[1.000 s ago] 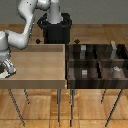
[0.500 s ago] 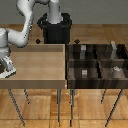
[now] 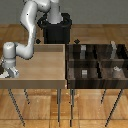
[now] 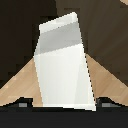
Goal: Place the milk carton into the appropriate compartment.
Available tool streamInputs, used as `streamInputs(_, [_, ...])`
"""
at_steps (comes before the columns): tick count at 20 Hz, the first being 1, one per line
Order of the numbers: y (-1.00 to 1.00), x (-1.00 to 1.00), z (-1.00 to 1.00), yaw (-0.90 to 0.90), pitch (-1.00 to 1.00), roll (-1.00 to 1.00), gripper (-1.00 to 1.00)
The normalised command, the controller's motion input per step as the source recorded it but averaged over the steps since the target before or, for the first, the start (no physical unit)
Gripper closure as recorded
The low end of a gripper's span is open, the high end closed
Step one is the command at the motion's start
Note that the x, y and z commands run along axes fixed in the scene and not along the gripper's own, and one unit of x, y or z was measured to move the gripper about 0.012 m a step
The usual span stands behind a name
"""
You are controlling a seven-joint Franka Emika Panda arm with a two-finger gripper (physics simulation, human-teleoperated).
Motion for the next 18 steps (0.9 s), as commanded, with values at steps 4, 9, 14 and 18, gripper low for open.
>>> streamInputs(4, [0.0,0.0,-0.25,0.0,0.0,0.0,1.0])
streamInputs(9, [0.0,0.0,0.2,0.0,0.0,0.0,1.0])
streamInputs(14, [0.0,0.0,1.0,0.0,0.0,0.0,1.0])
streamInputs(18, [0.0,0.0,1.0,0.0,0.0,0.0,1.0])
